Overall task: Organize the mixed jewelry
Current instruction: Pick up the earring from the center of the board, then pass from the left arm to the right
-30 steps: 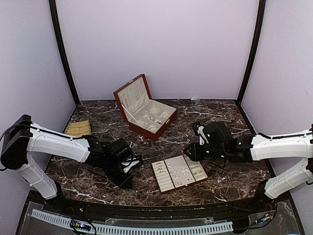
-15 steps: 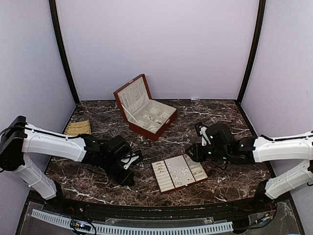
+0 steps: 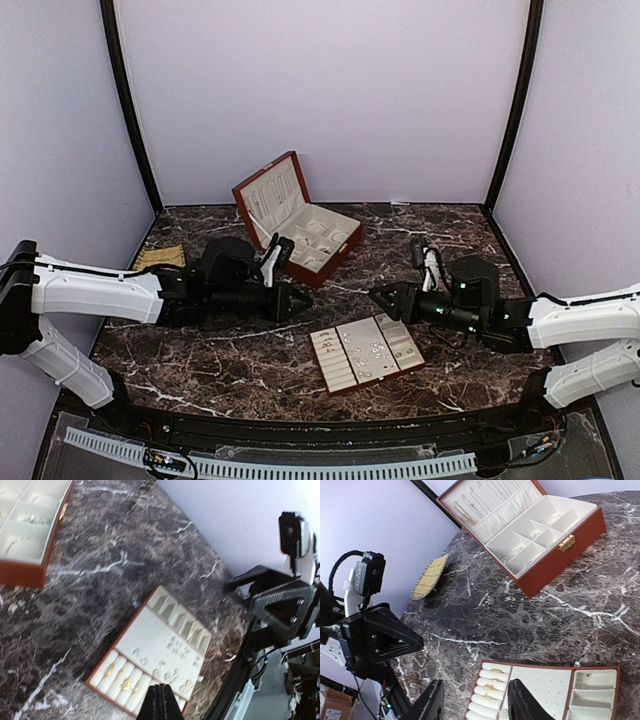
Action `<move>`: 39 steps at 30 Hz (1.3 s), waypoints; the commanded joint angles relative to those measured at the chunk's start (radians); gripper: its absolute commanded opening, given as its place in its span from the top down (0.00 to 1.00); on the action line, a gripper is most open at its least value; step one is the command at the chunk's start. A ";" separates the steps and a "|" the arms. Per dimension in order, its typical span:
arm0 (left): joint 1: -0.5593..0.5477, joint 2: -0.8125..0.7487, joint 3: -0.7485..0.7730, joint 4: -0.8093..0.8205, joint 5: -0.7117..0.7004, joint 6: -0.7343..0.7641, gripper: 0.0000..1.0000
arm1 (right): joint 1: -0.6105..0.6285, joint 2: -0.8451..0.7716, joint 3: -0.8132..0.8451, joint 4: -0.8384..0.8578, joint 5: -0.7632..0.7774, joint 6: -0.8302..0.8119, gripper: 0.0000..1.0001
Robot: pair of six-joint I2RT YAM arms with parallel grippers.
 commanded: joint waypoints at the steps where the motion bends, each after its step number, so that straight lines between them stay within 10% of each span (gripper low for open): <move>1: 0.003 -0.016 -0.048 0.335 0.060 -0.063 1.00 | 0.000 -0.016 -0.026 0.232 -0.080 0.033 0.51; 13: 0.001 -0.015 -0.131 0.674 0.201 -0.092 1.00 | 0.035 0.030 0.020 0.399 -0.200 0.058 0.30; 39: 0.001 -0.044 -0.143 0.708 0.253 -0.070 1.00 | 0.076 0.231 0.158 0.504 -0.352 0.071 0.66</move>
